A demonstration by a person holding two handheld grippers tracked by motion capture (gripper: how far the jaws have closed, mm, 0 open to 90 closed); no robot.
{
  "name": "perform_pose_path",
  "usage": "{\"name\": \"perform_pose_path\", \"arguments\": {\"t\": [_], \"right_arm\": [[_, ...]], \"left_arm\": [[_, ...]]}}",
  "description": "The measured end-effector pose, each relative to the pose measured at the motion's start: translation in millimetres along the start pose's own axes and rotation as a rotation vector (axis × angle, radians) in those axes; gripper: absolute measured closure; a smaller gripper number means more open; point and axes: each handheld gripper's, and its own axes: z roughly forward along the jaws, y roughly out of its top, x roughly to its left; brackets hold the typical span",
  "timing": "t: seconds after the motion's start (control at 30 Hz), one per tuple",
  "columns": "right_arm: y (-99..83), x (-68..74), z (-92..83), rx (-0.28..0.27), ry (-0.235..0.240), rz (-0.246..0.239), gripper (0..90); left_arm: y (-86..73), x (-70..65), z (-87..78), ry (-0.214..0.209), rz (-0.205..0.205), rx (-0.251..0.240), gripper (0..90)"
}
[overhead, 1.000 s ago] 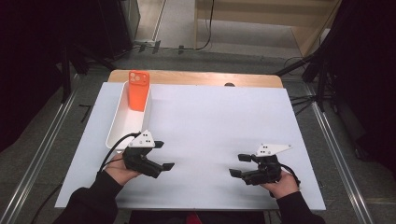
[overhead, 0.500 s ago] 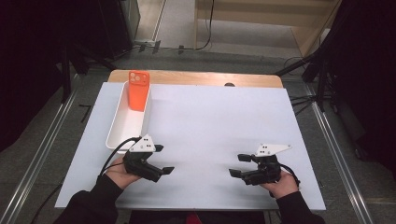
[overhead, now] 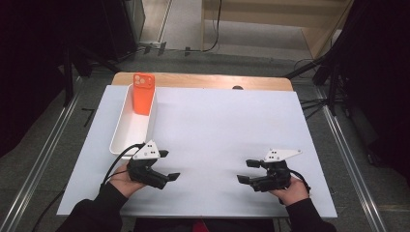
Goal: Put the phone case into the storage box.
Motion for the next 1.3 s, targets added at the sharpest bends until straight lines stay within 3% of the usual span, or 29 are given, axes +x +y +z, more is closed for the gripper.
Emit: {"name": "perform_pose_path", "arguments": {"t": [0.3,1.3], "right_arm": [[-0.1,0.1,0.3,-0.001,0.001,-0.002,24.9],[-0.7,0.4,1.1,0.007,0.003,-0.006,24.9]], "left_arm": [[0.0,-0.4,-0.8,-0.005,0.008,-0.017,13.7],[-0.1,0.0,0.0,-0.011,0.026,-0.002,13.7]]}}
